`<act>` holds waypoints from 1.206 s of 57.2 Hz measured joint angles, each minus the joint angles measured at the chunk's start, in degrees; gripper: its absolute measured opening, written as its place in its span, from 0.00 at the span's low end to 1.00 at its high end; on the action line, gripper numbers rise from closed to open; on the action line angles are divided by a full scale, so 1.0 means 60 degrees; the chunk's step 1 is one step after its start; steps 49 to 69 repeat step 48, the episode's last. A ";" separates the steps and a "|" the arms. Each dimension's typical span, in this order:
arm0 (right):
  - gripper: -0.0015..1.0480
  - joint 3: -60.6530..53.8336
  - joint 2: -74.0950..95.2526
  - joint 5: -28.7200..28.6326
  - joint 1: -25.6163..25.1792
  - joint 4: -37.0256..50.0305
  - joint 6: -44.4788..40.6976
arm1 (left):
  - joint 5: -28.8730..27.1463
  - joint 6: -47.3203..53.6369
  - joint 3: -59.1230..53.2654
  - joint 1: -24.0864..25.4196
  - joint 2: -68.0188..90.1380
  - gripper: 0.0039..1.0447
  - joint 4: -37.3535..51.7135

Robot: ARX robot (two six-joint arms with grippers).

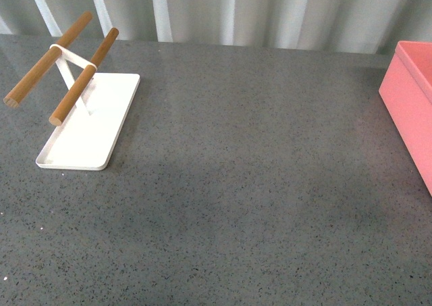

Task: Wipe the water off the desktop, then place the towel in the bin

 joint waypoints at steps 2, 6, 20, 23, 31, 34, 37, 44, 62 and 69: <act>0.79 0.0000 0.0000 0.0000 0.0000 0.0000 0.0000 | 0.0000 0.0000 0.0000 0.0000 0.0000 0.94 0.0000; 0.91 0.0000 0.0000 0.0000 0.0000 0.0000 0.0000 | 0.0000 0.0000 0.0000 0.0000 0.0000 0.94 0.0000; 0.93 -0.0004 0.0000 0.0000 0.0000 0.0000 0.0011 | 0.0000 0.0000 0.0000 0.0000 0.0000 0.94 0.0000; 0.93 0.0000 0.0000 0.0000 0.0000 0.0000 0.0011 | 0.0000 0.0000 0.0000 0.0000 0.0000 0.94 0.0000; 0.93 0.0000 0.0000 0.0000 0.0000 0.0000 0.0015 | 0.0000 0.0000 0.0000 0.0000 0.0000 0.94 0.0000; 0.93 -0.0004 0.0000 0.0000 0.0000 0.0000 0.0011 | 0.0000 0.0000 0.0000 0.0000 0.0000 0.94 0.0000; 0.93 -0.0004 0.0000 0.0000 0.0000 0.0000 0.0011 | 0.0000 0.0000 0.0000 0.0000 0.0000 0.94 0.0000; 0.93 -0.0004 0.0000 0.0000 0.0000 0.0000 0.0011 | 0.0000 0.0000 0.0000 0.0000 0.0000 0.94 0.0000; 0.93 -0.0004 0.0000 0.0000 0.0000 0.0000 0.0011 | 0.0000 0.0000 0.0000 0.0000 0.0000 0.94 0.0000; 0.93 -0.0004 0.0000 0.0000 0.0000 0.0000 0.0011 | 0.0000 0.0000 0.0000 0.0000 0.0000 0.94 0.0000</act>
